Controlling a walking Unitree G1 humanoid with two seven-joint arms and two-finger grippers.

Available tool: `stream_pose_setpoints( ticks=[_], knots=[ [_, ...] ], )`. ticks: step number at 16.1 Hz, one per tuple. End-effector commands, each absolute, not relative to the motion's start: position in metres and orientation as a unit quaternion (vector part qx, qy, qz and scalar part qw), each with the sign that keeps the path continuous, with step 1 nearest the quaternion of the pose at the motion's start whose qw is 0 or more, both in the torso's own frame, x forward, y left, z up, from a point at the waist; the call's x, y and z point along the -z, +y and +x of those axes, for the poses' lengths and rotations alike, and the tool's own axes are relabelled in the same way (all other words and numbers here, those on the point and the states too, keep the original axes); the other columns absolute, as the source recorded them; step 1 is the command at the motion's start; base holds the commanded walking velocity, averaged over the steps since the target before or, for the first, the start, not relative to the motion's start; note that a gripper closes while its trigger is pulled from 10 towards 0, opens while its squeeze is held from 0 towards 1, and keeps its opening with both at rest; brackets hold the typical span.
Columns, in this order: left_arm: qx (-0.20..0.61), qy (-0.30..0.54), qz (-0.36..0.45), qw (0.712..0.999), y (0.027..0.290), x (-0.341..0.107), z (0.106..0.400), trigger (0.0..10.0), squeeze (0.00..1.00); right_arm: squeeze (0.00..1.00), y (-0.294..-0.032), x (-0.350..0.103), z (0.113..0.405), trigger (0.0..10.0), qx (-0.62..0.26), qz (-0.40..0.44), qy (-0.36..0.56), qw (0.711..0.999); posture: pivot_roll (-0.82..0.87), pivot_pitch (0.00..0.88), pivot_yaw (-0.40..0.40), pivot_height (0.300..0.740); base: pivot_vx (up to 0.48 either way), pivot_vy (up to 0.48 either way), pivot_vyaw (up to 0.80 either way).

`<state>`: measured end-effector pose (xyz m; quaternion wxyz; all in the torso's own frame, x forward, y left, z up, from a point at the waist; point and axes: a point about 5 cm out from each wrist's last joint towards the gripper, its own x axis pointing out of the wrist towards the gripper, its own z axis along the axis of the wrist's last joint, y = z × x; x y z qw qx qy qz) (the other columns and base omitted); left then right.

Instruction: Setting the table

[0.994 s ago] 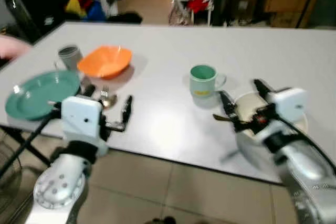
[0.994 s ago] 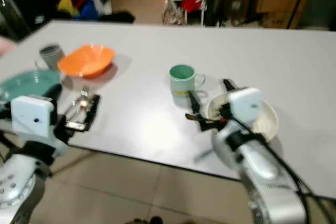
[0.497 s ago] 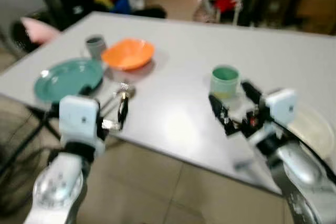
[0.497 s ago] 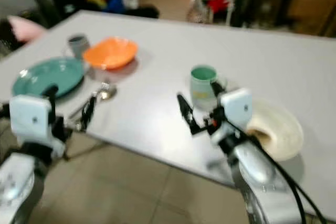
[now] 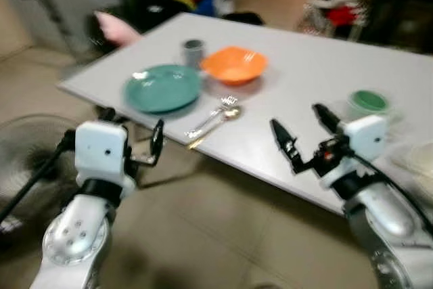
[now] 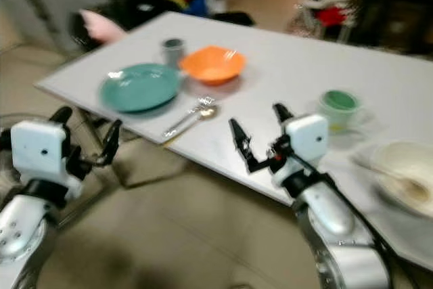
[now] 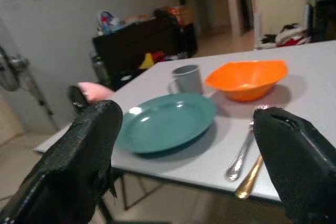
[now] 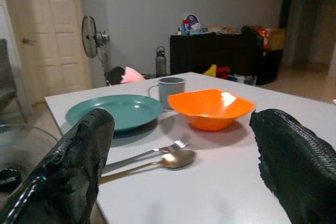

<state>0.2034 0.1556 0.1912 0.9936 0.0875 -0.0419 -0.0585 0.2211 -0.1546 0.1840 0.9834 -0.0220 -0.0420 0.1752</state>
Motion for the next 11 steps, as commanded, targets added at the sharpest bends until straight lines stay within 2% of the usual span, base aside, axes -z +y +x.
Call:
stream_pose_setpoints(
  ticks=[1, 6, 11],
  knots=[
    [0.046, -0.04, 0.099, 0.993, 0.162, -0.192, 0.201, 10.0, 1.0, 1.0, -0.151, -0.185, 0.223, 10.0, -0.182, -0.014, -0.047, 0.982, -0.11, 0.0, 0.108, 0.74, 0.0, 0.401, 0.0],
    [0.036, -0.033, 0.096, 0.994, 0.165, -0.191, 0.198, 10.0, 1.0, 1.0, -0.143, -0.182, 0.224, 10.0, -0.209, -0.002, -0.041, 0.977, -0.09, 0.0, 0.101, 0.74, 0.0, 0.401, 0.0],
    [0.025, -0.031, 0.093, 0.995, 0.163, -0.191, 0.196, 10.0, 1.0, 1.0, -0.141, -0.176, 0.227, 10.0, -0.243, -0.002, -0.028, 0.97, -0.06, 0.0, 0.081, 0.74, 0.0, 0.402, 0.8]
  ],
)
